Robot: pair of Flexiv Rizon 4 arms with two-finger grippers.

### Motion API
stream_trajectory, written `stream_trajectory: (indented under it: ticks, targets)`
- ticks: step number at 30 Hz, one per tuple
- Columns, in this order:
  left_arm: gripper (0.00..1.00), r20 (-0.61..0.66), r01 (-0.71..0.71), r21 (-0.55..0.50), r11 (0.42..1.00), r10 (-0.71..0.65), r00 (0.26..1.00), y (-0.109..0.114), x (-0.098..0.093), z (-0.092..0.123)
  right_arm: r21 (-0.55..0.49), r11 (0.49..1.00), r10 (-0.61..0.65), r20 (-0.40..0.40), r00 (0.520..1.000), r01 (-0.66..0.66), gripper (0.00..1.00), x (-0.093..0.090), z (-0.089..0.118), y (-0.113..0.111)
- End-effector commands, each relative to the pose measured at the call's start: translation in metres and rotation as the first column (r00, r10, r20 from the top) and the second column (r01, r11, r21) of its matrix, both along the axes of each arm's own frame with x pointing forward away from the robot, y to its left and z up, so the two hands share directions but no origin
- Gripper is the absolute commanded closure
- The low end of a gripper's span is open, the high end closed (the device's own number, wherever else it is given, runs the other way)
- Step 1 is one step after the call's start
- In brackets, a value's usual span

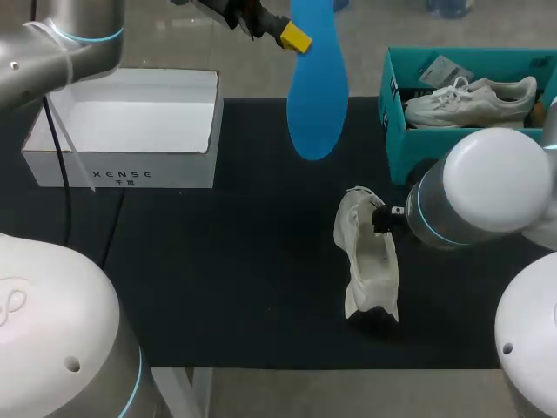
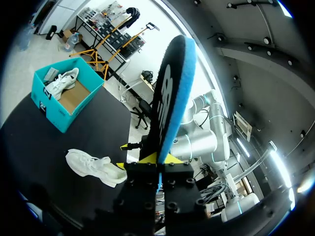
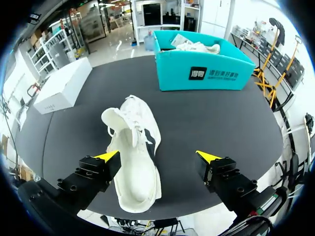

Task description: Take the shoe out of the shoebox, open the shoe tongue, remove and reinsert the insole, then place the shoe into the shoebox

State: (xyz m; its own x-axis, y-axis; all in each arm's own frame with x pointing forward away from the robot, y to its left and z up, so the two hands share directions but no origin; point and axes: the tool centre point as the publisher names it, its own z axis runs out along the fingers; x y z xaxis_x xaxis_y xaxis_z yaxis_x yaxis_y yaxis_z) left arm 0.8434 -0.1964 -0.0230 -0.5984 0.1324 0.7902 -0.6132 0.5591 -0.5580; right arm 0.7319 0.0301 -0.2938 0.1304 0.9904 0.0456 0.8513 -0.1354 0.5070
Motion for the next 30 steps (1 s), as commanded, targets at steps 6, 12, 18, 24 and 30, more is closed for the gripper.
stream_trajectory:
  ticks: [6,12,18,24,30]
  targets:
    - [1.0,0.001,-0.002,-0.001,1.0,0.002,1.0,0.0,-0.001,-0.001,0.173,0.983,-0.046,-0.059,0.997,0.055,0.0,-0.007,-0.033,-0.008]
    - [1.0,0.001,-0.002,-0.001,1.0,0.002,1.0,0.0,-0.001,-0.001,0.215,0.971,-0.093,-0.076,0.993,0.108,0.0,-0.014,-0.042,-0.016]
    - [1.0,0.001,-0.002,-0.001,1.0,0.002,1.0,0.0,-0.001,-0.001,0.252,0.949,-0.176,-0.071,0.982,0.188,0.0,-0.014,-0.042,-0.025]
    - [1.0,0.001,-0.002,-0.001,1.0,0.002,1.0,0.0,-0.001,-0.001,0.252,0.949,-0.176,-0.071,0.982,0.188,0.0,-0.014,-0.042,-0.025]
    - [1.0,0.001,-0.002,-0.001,1.0,0.002,1.0,0.0,-0.001,-0.001,0.252,0.949,-0.176,-0.071,0.982,0.188,0.0,-0.014,-0.042,-0.025]
